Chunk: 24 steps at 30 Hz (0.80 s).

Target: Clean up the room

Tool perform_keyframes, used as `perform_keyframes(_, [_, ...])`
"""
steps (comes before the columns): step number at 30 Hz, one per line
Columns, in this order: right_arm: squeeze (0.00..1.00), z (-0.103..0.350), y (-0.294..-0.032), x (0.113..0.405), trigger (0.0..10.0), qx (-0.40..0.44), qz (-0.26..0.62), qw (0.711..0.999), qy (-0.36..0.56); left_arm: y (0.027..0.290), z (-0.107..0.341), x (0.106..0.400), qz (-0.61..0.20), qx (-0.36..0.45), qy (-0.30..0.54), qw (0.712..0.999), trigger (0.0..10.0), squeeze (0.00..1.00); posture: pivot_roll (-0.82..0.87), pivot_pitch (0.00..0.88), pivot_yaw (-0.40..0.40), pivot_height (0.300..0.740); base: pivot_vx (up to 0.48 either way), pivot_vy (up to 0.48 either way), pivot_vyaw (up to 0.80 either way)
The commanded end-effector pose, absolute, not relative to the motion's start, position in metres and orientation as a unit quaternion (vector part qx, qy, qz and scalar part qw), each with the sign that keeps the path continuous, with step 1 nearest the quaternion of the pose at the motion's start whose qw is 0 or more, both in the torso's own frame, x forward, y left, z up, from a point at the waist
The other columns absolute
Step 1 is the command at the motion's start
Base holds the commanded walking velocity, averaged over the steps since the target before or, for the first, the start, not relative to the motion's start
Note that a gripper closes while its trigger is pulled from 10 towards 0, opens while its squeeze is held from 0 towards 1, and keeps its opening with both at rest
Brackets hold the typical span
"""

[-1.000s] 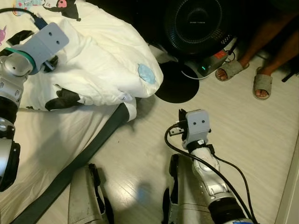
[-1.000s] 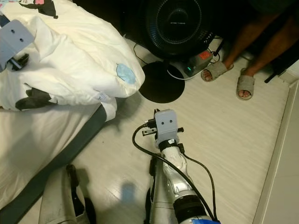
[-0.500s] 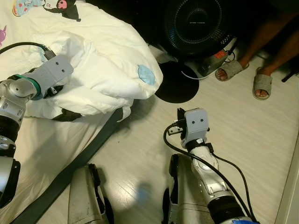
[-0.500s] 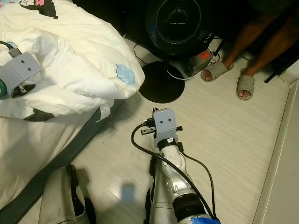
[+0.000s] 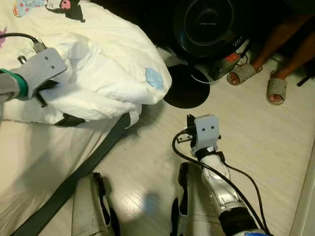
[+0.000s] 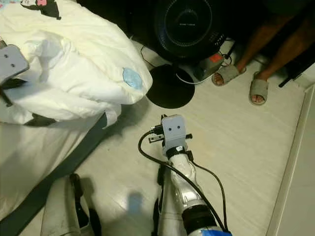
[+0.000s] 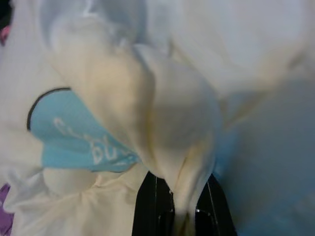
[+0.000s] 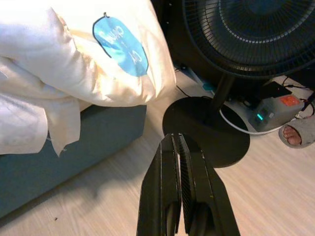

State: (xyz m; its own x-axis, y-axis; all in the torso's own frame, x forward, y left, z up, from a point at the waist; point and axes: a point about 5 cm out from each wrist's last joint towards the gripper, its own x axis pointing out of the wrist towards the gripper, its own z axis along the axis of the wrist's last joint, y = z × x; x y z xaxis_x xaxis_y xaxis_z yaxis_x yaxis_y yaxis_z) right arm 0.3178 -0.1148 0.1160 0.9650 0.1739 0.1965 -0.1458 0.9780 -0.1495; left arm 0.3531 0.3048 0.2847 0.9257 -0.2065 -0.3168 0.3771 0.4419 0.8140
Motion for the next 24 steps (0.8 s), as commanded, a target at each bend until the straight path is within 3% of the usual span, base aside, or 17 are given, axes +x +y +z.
perform_keyframes(1, [0.0, 0.103, -0.117, 0.313, 10.0, -0.063, 0.077, 0.992, -0.081, 0.309, 0.275, 0.337, -0.244, 0.529, 0.133, 0.802, 0.0, 0.0, 0.01, 0.284, 0.011, 0.527, 0.0, 0.0, 0.0])
perform_keyframes(3, [0.0, 0.103, -0.117, 0.312, 10.0, -0.064, 0.077, 0.992, -0.08, 0.31, 0.271, 0.33, -0.267, 0.537, 0.149, 0.786, 0.0, 0.0, 0.01, 0.284, 0.012, 0.527, 0.0, 0.0, 0.0])
perform_keyframes(4, [0.0, 0.103, -0.118, 0.313, 10.0, -0.064, 0.077, 0.992, -0.08, 0.313, 0.26, 0.313, -0.325, 0.557, 0.186, 0.741, 0.0, 0.0, 0.01, 0.284, 0.012, 0.527, 0.0, 0.0, 0.0])
perform_keyframes(5, [0.0, 0.103, -0.118, 0.313, 10.0, -0.064, 0.077, 0.992, -0.08, 0.313, 0.257, 0.306, -0.346, 0.559, 0.198, 0.727, 0.0, 0.0, 0.01, 0.284, 0.012, 0.527, 0.0, 0.0, 0.0])
perform_keyframes(6, [0.0, 0.103, -0.119, 0.312, 10.0, -0.065, 0.076, 0.992, -0.08, 0.313, 0.252, 0.298, -0.369, 0.562, 0.207, 0.711, 10.0, 0.0, 0.01, 0.286, 0.013, 0.527, 0.0, 0.0, 0.0])
perform_keyframes(15, [0.0, 0.101, -0.118, 0.312, 10.0, -0.065, 0.076, 0.992, -0.078, 0.312, 0.23, 0.267, -0.439, 0.545, 0.244, 0.671, 10.0, 0.0, 0.02, 0.291, 0.011, 0.527, 0.0, 0.0, 0.0])
perform_keyframes(18, [0.0, 0.102, -0.115, 0.312, 10.0, -0.064, 0.079, 0.992, -0.078, 0.315, 0.215, 0.25, -0.466, 0.554, 0.267, 0.636, 10.0, 0.0, 0.02, 0.291, 0.011, 0.527, 0.0, 0.0, 0.0])
perform_keyframes(21, [0.0, 0.102, -0.115, 0.313, 10.0, -0.063, 0.079, 0.992, -0.078, 0.316, 0.213, 0.247, -0.465, 0.557, 0.271, 0.633, 10.0, 0.0, 0.02, 0.291, 0.011, 0.527, 0.0, 0.0, 0.0])
perform_keyframes(22, [0.0, 0.102, -0.116, 0.313, 10.0, -0.063, 0.079, 0.992, -0.078, 0.314, 0.211, 0.246, -0.465, 0.556, 0.267, 0.635, 10.0, 0.21, 0.02, 0.292, 0.009, 0.527, 0.0, 0.0, 0.0])
perform_keyframes(23, [0.0, 0.102, -0.116, 0.313, 10.0, -0.063, 0.079, 0.992, -0.078, 0.313, 0.209, 0.246, -0.465, 0.556, 0.264, 0.637, 10.0, 1.0, 0.02, 0.292, 0.009, 0.527, 0.0, 0.0, 0.0])
perform_keyframes(24, [0.0, 0.102, -0.116, 0.313, 10.0, -0.063, 0.079, 0.992, -0.078, 0.313, 0.209, 0.246, -0.465, 0.556, 0.264, 0.637, 10.0, 1.0, 0.02, 0.292, 0.009, 0.527, 0.0, 0.0, 0.0])
